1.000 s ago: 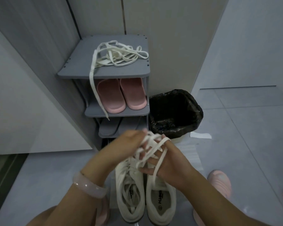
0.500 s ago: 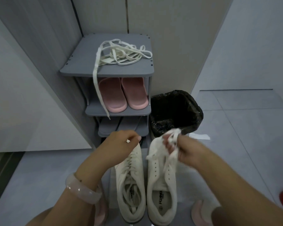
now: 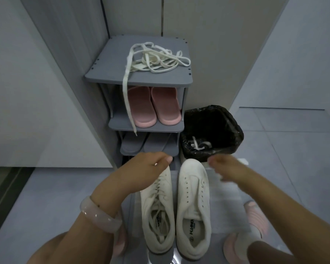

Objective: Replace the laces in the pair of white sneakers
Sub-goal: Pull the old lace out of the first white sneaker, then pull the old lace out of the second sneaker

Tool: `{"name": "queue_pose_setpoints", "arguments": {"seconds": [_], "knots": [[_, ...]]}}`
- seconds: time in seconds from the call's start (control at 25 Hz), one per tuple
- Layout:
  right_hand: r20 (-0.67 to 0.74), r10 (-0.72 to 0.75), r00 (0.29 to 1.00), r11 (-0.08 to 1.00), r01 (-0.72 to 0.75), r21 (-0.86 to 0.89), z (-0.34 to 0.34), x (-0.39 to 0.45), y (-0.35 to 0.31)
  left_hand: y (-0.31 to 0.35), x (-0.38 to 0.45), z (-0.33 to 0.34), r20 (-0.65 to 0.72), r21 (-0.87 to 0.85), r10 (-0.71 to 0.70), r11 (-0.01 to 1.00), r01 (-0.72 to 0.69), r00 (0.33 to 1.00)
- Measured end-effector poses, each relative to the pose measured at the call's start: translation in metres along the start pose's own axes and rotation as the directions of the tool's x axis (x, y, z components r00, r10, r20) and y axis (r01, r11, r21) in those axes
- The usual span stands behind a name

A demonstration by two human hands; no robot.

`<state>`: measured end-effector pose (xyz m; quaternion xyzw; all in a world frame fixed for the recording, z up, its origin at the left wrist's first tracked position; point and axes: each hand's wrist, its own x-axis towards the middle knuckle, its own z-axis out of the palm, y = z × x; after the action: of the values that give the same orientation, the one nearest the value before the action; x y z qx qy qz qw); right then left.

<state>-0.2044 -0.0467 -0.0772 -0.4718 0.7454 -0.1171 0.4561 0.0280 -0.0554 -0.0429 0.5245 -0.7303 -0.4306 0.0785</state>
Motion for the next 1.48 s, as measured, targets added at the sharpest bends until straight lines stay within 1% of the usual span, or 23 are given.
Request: {"name": "queue_pose_setpoints", "arguments": {"seconds": [0.04, 0.08, 0.12, 0.16, 0.2, 0.28, 0.36, 0.4, 0.44, 0.56, 0.64, 0.72, 0.8, 0.92, 1.0, 1.12, 1.16, 1.24, 1.28, 1.32, 1.36, 1.4, 1.48], "knots": [[0.158, 0.020, 0.987, 0.999, -0.014, -0.042, 0.007, -0.012, 0.008, -0.002, 0.000, 0.000, -0.015, 0.022, -0.005, 1.000, 0.006, 1.000], [0.311, 0.061, 0.948, 0.995, -0.031, -0.099, 0.015, -0.022, 0.014, -0.005, 0.000, 0.001, -0.030, 0.054, -0.017, 0.998, 0.019, 0.999], [0.404, 0.099, 0.909, 0.983, -0.027, -0.181, 0.023, -0.028, 0.021, -0.010, 0.001, 0.004, -0.038, 0.103, -0.039, 0.994, 0.043, 0.999], [0.437, 0.119, 0.891, 0.961, 0.007, -0.275, 0.032, -0.033, 0.027, -0.016, 0.002, 0.007, -0.035, 0.177, -0.071, 0.981, 0.076, 0.997], [0.426, 0.110, 0.898, 0.928, 0.061, -0.367, 0.043, -0.035, 0.035, -0.025, 0.003, 0.011, -0.013, 0.269, -0.113, 0.957, 0.112, 0.993], [0.309, 0.039, 0.950, 0.852, 0.130, -0.507, 0.066, -0.039, 0.049, -0.043, 0.003, 0.023, 0.125, 0.438, -0.224, 0.886, 0.149, 0.967], [0.176, -0.044, 0.983, 0.846, 0.131, -0.516, 0.083, -0.042, 0.058, -0.057, 0.001, 0.041, 0.288, 0.495, -0.334, 0.854, 0.159, 0.898], [0.133, -0.066, 0.989, 0.860, 0.124, -0.496, 0.086, -0.044, 0.059, -0.061, 0.001, 0.050, 0.322, 0.503, -0.373, 0.846, 0.176, 0.870], [0.105, -0.074, 0.992, 0.871, 0.115, -0.478, 0.086, -0.045, 0.060, -0.064, 0.001, 0.059, 0.319, 0.496, -0.388, 0.846, 0.196, 0.865], [0.040, -0.118, 0.992, 0.880, 0.123, -0.460, 0.071, -0.048, 0.067, -0.069, 0.004, 0.076, 0.172, 0.457, -0.347, 0.857, 0.238, 0.922], [-0.008, -0.128, 0.992, 0.873, 0.109, -0.474, 0.052, -0.051, 0.076, -0.065, 0.007, 0.078, 0.117, 0.465, -0.356, 0.845, 0.266, 0.927], [-0.035, -0.086, 0.996, 0.864, 0.057, -0.501, 0.032, -0.055, 0.090, -0.057, 0.007, 0.079, 0.124, 0.453, -0.371, 0.846, 0.280, 0.920], [-0.062, -0.010, 0.998, 0.861, -0.022, -0.509, 0.015, -0.056, 0.106, -0.046, 0.006, 0.081, 0.144, 0.420, -0.350, 0.869, 0.263, 0.926], [-0.117, 0.035, 0.993, 0.864, -0.088, -0.495, 0.001, -0.055, 0.129, -0.033, 0.007, 0.090, 0.162, 0.395, -0.317, 0.888, 0.233, 0.934], [-0.091, 0.031, 0.995, 0.853, -0.074, -0.517, 0.000, -0.053, 0.135, -0.030, 0.009, 0.096, 0.174, 0.418, -0.307, 0.883, 0.212, 0.936], [-0.024, 0.073, 0.997, 0.825, -0.074, -0.560, -0.005, -0.056, 0.126, -0.027, 0.013, 0.103, 0.220, 0.463, -0.286, 0.872, 0.158, 0.933], [-0.031, 0.046, 0.998, 0.805, -0.055, -0.591, -0.007, -0.058, 0.119, -0.026, 0.013, 0.103, 0.234, 0.457, -0.276, 0.877, 0.145, 0.932], [-0.148, -0.144, 0.978, 0.785, 0.022, -0.619, -0.004, -0.063, 0.100, -0.025, 0.012, 0.099, 0.255, 0.408, -0.265, 0.901, 0.145, 0.930], [-0.214, -0.249, 0.945, 0.812, 0.083, -0.578, 0.005, -0.065, 0.088, -0.026, 0.011, 0.095, 0.261, 0.366, -0.266, 0.917, 0.160, 0.928], [-0.234, -0.315, 0.920, 0.850, 0.164, -0.501, 0.017, -0.066, 0.078, -0.027, 0.010, 0.091, 0.261, 0.309, -0.266, 0.934, 0.181, 0.928], [-0.197, -0.340, 0.920, 0.879, 0.236, -0.414, 0.033, -0.064, 0.070, -0.030, 0.009, 0.087, 0.256, 0.241, -0.264, 0.949, 0.203, 0.930], [-0.128, -0.333, 0.934, 0.898, 0.272, -0.347, 0.050, -0.059, 0.063, -0.034, 0.006, 0.084, 0.249, 0.180, -0.262, 0.959, 0.221, 0.933], [-0.030, -0.268, 0.963, 0.932, 0.251, -0.261, 0.083, -0.047, 0.060, -0.039, 0.002, 0.079, 0.233, 0.143, -0.238, 0.967, 0.209, 0.943]]}}
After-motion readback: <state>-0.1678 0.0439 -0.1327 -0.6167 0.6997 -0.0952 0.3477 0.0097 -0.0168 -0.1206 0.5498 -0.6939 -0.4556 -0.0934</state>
